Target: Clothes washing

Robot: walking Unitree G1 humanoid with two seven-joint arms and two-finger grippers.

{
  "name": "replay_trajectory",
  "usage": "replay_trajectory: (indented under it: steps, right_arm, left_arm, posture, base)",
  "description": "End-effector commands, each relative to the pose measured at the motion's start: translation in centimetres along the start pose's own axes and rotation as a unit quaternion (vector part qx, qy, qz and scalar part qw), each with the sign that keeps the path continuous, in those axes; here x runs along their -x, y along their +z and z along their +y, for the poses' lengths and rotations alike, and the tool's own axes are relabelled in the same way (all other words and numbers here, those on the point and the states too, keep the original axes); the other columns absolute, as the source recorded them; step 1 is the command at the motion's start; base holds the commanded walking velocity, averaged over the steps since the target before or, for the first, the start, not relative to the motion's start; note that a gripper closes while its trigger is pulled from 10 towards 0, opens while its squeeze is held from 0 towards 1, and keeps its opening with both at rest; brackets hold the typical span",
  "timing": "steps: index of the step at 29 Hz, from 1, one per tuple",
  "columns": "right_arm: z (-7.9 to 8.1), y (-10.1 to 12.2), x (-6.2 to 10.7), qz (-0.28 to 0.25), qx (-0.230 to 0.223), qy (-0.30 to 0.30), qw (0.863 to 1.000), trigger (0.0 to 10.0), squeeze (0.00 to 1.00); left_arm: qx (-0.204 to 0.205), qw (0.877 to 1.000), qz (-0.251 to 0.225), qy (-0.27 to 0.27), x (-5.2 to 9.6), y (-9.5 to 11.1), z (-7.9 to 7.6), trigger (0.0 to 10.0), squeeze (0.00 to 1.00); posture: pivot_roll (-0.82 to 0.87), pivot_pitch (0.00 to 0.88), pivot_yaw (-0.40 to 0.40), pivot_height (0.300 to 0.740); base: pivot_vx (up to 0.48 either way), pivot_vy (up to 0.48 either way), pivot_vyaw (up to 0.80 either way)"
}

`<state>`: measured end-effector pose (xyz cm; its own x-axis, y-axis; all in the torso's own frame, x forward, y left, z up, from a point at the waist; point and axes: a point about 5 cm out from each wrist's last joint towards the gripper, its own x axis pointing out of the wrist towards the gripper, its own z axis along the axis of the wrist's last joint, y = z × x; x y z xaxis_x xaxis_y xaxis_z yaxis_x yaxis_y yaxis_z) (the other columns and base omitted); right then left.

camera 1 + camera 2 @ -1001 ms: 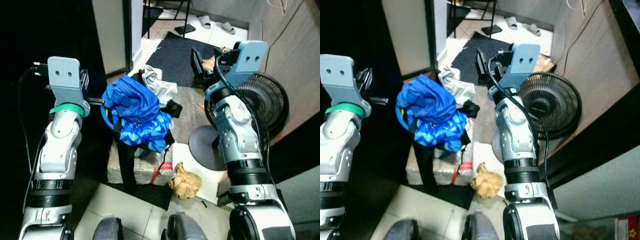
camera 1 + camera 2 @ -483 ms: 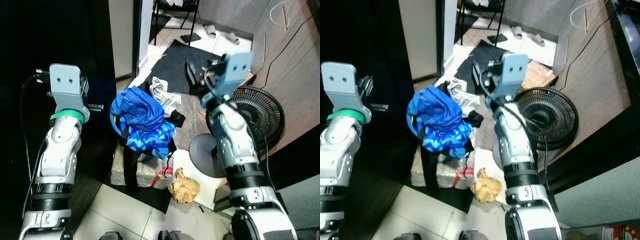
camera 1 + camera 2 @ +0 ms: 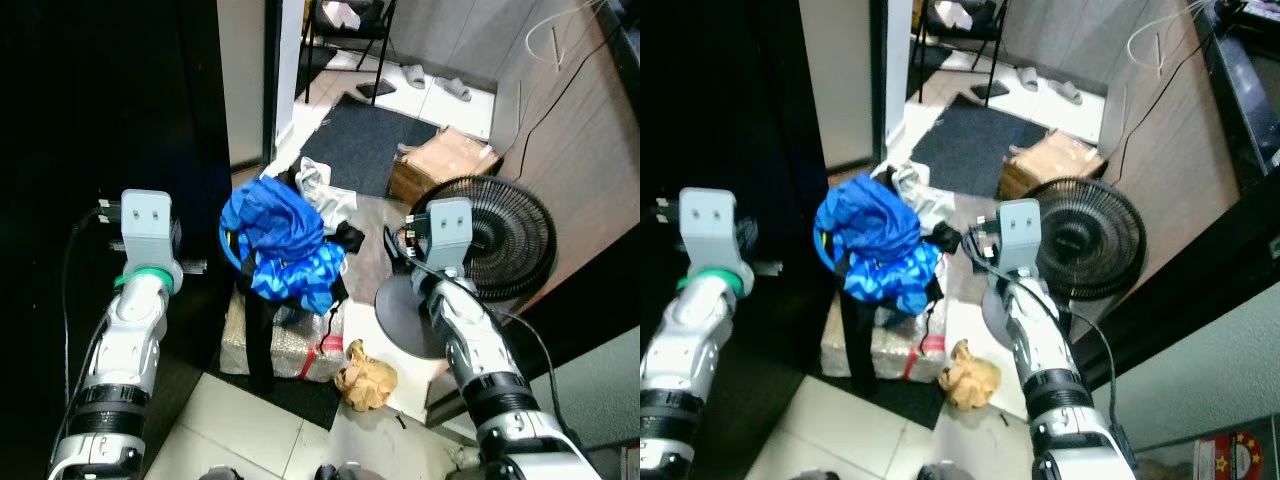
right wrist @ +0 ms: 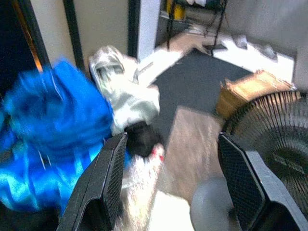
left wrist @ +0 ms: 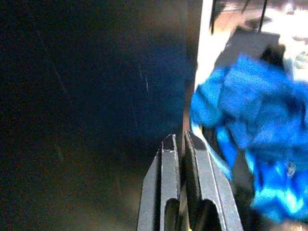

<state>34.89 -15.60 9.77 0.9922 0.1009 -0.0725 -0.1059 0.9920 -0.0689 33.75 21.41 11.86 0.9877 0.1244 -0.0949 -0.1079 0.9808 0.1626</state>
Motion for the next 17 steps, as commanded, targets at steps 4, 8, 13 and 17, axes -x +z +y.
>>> replay_trajectory:
  steps: [4,8,13,17]
  right_arm:
    - [0.3,-4.5,2.0,0.073,0.017,0.001,0.997,10.0,0.0]
    - [0.6,-5.3,2.5,0.071,0.008,-0.007,0.997,10.0,0.0]
    - [0.3,-5.4,2.7,0.064,0.003,-0.014,0.998,10.0,0.0]
    - [0.4,-5.4,2.7,0.057,0.006,-0.014,0.998,10.0,0.0]
  left_arm:
    - [-0.018,0.998,0.061,-0.021,0.9,-3.9,-0.9,10.0,0.0]
    - [-0.022,0.995,0.079,-0.061,1.7,-5.8,-1.9,10.0,0.0]
    - [-0.008,0.995,0.062,-0.079,1.7,-5.6,-2.6,10.0,0.0]
    - [0.001,0.995,0.05,-0.084,1.5,-5.3,-2.4,10.0,0.0]
  posture:
    - [0.04,0.046,-0.034,0.74]
    - [0.01,0.049,0.001,0.74]
    - [0.0,0.048,0.017,0.74]
    - [-0.01,0.043,0.053,0.74]
  base:
    - [0.0,0.0,0.0]
    - [0.0,0.0,0.0]
    - [0.0,0.0,0.0]
    - [0.0,0.0,0.0]
